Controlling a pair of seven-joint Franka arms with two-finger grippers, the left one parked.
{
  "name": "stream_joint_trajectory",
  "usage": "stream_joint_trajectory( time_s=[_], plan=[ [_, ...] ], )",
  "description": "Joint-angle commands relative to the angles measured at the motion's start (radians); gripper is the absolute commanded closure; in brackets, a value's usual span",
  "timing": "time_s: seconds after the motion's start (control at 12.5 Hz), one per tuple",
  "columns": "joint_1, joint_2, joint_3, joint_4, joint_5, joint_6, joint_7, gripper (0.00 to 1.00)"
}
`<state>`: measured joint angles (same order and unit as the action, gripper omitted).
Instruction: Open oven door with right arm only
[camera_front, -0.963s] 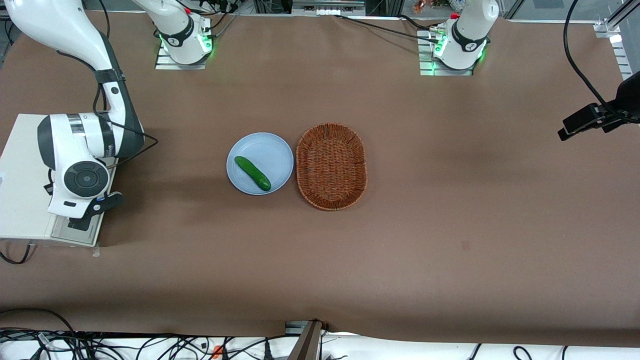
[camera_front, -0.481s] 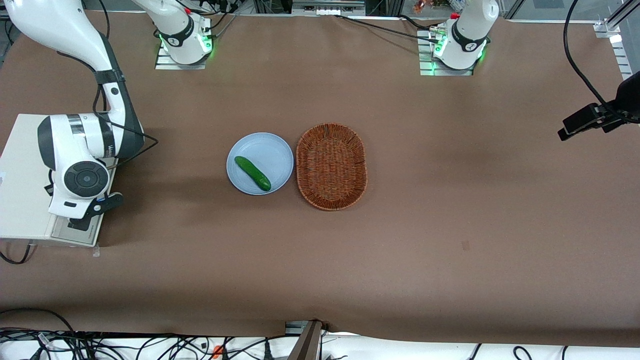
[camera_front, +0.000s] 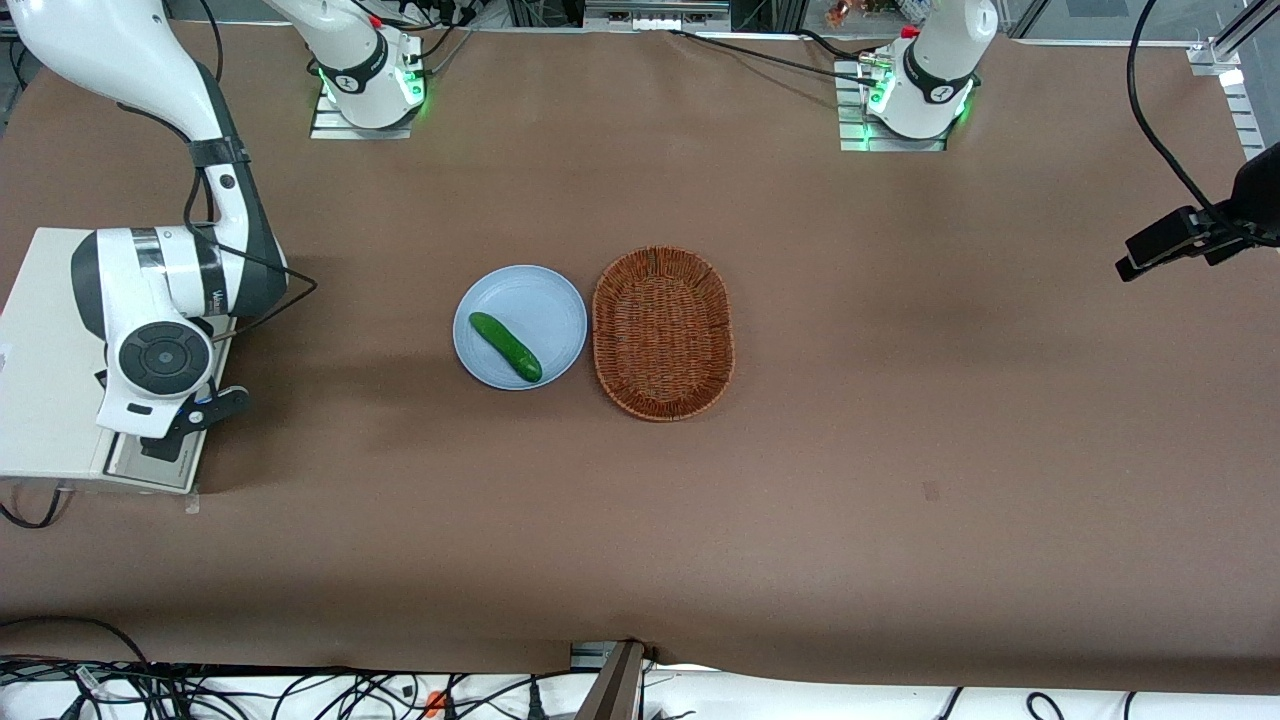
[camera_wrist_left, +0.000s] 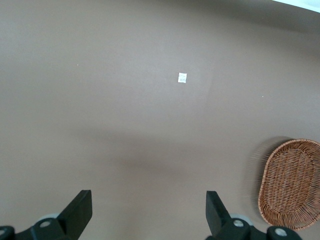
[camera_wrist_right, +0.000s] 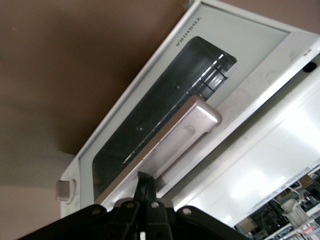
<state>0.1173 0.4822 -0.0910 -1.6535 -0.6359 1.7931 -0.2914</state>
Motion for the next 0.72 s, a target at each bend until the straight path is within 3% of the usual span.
stream_joint_trajectory(
  time_s=[0.0, 0.16, 0.64],
  plan=[
    [-0.008, 0.053, 0.008, 0.000, 0.041, 0.040, 0.035, 1.00],
    [-0.008, 0.062, 0.010, 0.000, 0.050, 0.063, 0.038, 1.00],
    [-0.014, 0.113, 0.010, 0.000, 0.162, 0.118, 0.038, 1.00]
  ],
)
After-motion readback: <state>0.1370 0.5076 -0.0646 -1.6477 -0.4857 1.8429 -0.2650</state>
